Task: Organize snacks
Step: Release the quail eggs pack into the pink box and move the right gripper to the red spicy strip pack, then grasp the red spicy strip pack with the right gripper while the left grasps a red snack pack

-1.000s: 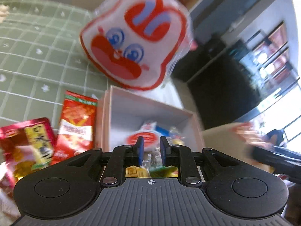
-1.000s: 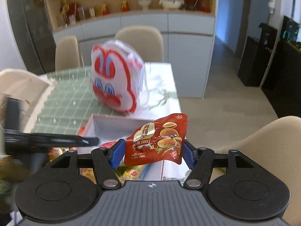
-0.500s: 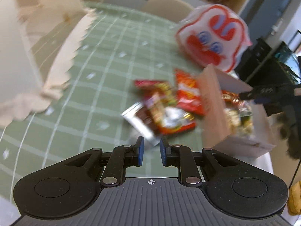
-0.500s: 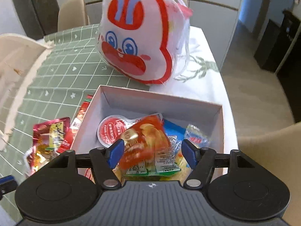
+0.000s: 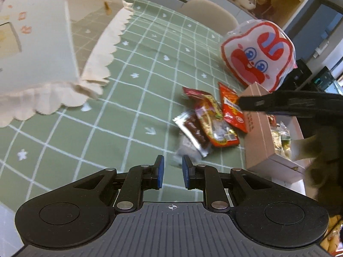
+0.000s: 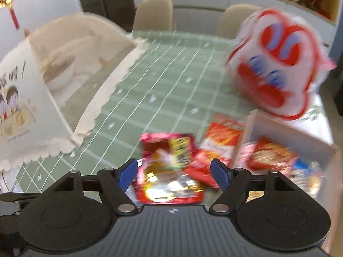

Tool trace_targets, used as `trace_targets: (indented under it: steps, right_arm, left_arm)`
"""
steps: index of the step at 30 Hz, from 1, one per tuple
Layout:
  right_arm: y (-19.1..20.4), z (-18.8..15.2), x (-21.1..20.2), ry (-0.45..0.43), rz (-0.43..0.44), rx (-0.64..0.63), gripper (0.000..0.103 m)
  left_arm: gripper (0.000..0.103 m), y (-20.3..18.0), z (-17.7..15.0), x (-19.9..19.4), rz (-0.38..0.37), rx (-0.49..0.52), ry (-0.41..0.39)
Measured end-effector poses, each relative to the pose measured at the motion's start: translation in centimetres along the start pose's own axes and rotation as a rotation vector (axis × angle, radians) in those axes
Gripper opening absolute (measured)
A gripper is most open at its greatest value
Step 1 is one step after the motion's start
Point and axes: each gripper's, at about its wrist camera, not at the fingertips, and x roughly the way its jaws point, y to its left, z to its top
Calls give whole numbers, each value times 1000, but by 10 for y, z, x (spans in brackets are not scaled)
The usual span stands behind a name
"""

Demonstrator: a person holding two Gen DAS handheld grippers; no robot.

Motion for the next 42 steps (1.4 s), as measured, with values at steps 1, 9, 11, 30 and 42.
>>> trace_targets:
  steps: [1,9,11,30,42]
  right_arm:
    - [6,1,11,18,1,3,75]
    - [6,23,85,77,-131,71,75]
    - [-2,30,96,72,-175,93,78]
    - [-3,-36,53,120,113,190,15]
    - [12,-110,-17,78,87,101,12]
  left_arm:
    - [21,4,-2,-3,4,-6,-1]
    - [21,34,-19,-25,9,-61,14]
    - [21,42,-23,-28,17,-81,20]
    - [21,24,-11,-9,-55,-39,46]
    - [21,-52,75,42,-245,112,90]
